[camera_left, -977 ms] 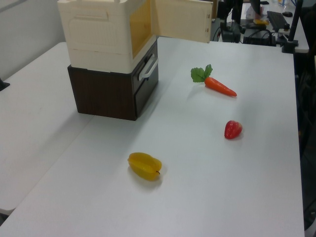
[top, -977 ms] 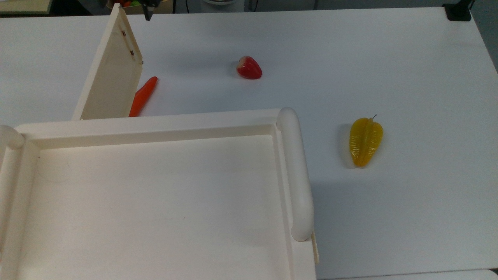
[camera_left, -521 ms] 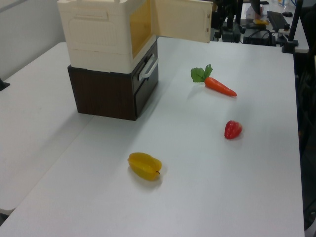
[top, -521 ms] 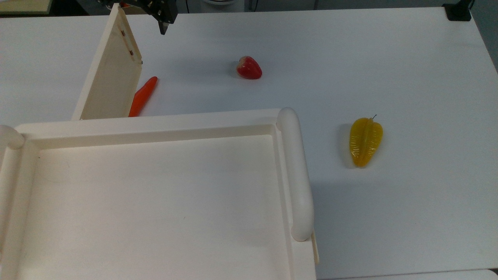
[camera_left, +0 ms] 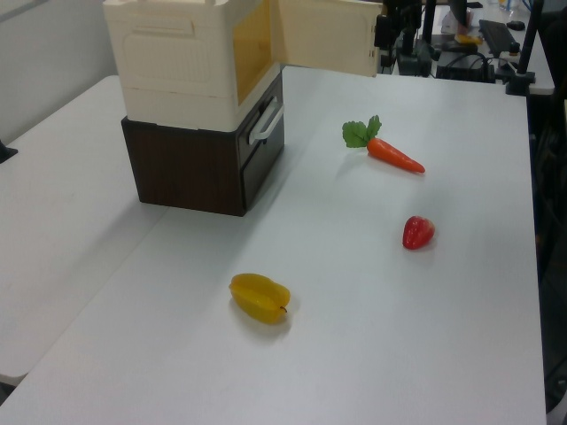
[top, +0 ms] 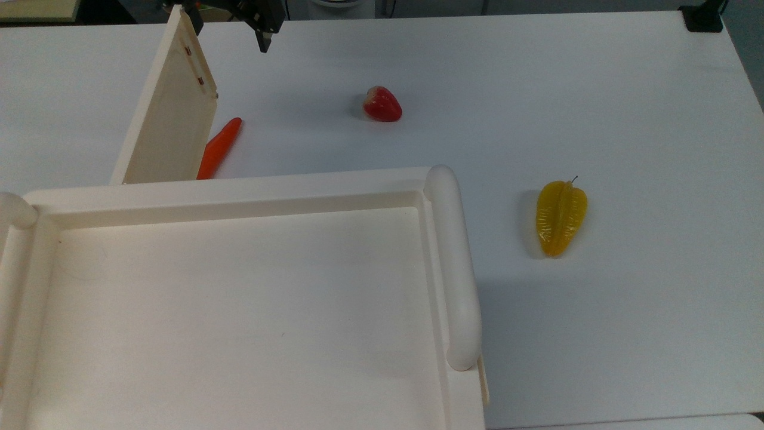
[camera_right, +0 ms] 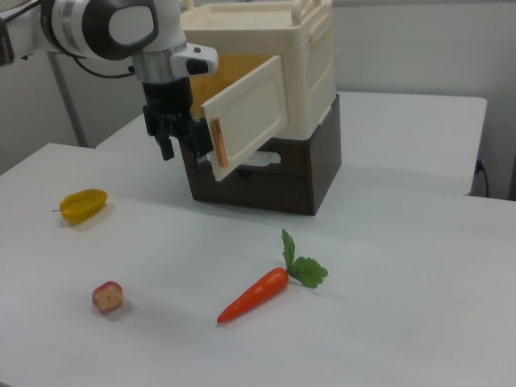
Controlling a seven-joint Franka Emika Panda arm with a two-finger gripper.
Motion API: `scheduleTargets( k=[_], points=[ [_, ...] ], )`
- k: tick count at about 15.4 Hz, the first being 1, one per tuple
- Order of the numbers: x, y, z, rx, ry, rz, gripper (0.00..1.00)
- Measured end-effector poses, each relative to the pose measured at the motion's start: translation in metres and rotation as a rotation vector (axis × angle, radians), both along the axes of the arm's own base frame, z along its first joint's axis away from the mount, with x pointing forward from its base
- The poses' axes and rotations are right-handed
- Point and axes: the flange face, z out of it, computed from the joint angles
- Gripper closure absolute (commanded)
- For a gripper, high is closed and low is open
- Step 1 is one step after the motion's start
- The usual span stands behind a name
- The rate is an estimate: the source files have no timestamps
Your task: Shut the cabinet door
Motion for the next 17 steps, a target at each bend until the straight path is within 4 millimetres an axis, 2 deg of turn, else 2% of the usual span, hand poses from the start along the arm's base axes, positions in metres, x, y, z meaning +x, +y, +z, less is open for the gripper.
scheduleTargets(
  k=[6,8,10,14,17],
  points=[
    [-0.001,-0.001,0.005,0.001,-0.01,0.028,0.01],
    [-0.002,-0.003,0.007,0.001,-0.012,0.08,0.19],
    [-0.002,-0.007,0.008,0.001,-0.012,0.143,0.5],
    [-0.004,-0.017,0.009,0.001,-0.013,0.3,1.0],
    [-0.006,-0.03,0.008,0.002,-0.01,0.383,1.0]
  ],
)
